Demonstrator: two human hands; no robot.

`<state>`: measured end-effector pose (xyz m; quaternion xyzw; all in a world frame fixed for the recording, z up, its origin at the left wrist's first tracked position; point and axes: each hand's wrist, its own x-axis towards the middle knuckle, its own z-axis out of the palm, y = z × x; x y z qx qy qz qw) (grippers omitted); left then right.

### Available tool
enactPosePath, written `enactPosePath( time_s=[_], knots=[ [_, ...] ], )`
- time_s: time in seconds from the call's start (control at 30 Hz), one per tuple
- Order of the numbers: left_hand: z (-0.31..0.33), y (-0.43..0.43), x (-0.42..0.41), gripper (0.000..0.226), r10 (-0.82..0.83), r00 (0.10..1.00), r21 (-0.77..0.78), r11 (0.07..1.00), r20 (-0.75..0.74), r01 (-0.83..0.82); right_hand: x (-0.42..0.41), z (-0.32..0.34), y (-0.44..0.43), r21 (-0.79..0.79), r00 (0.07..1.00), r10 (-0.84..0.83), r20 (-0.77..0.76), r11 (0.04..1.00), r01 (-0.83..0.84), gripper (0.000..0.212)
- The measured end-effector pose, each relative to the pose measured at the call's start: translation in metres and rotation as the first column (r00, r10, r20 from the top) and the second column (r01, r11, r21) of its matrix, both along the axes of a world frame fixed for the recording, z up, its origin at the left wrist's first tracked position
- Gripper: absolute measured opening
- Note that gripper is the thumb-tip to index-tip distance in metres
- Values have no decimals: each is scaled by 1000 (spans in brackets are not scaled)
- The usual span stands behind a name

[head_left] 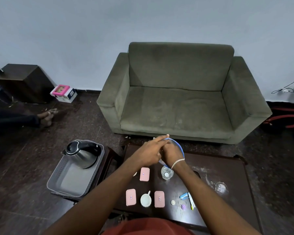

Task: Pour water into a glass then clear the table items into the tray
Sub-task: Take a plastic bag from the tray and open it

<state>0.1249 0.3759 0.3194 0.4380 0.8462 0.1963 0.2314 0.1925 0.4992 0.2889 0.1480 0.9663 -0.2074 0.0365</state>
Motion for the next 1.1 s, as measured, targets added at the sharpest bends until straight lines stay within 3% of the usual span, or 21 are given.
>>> enactPosePath(
  time_s=[0.07, 0.17, 0.27, 0.37, 0.43, 0.5, 0.6, 0.7, 0.8, 0.93, 1.1],
  knots=[
    [-8, 0, -2, 82, 26, 1000, -23, 999, 2, -26, 2, -6, -4, -12, 998, 55, -2, 998, -55, 26],
    [-18, -3, -7, 82, 107, 994, -29, 994, 29, -106, 10, -13, -1, -40, 995, 84, -50, 995, -86, 38],
    [-22, -4, -9, 82, 124, 991, -32, 992, 56, -123, 22, -13, 9, -259, 975, -104, -196, 964, 51, 51],
    [-25, -3, -6, 84, 117, 990, -40, 993, 81, -114, 27, -9, 21, -444, 957, -236, -169, 885, 140, 78],
    [-28, -1, -6, 85, 111, 989, -37, 994, 93, -108, 28, -3, 35, -474, 963, -236, -131, 868, 148, 84],
    [-30, 1, -6, 84, 103, 991, -44, 994, 91, -99, 30, 6, 50, -444, 975, -201, -93, 885, 140, 67],
    [-35, 6, -6, 80, 95, 992, -44, 995, 78, -91, 34, 18, 74, -415, 978, -206, -30, 893, 175, 19],
    [-40, 13, -6, 79, 77, 994, -52, 996, 76, -73, 42, 19, 95, -526, 955, -295, 9, 811, 256, 21],
    [-49, 22, -4, 78, 67, 995, -59, 996, 74, -63, 56, 8, 117, -637, 917, -393, 72, 689, 345, 9],
    [-75, 31, -1, 78, 52, 995, -58, 997, 91, -47, 84, -26, 146, -620, 891, -437, 119, 668, 411, 3],
    [-117, 35, 10, 79, 50, 994, -100, 994, 98, -40, 122, -81, 171, -674, 812, -512, 280, 498, 546, 19]
  ],
)
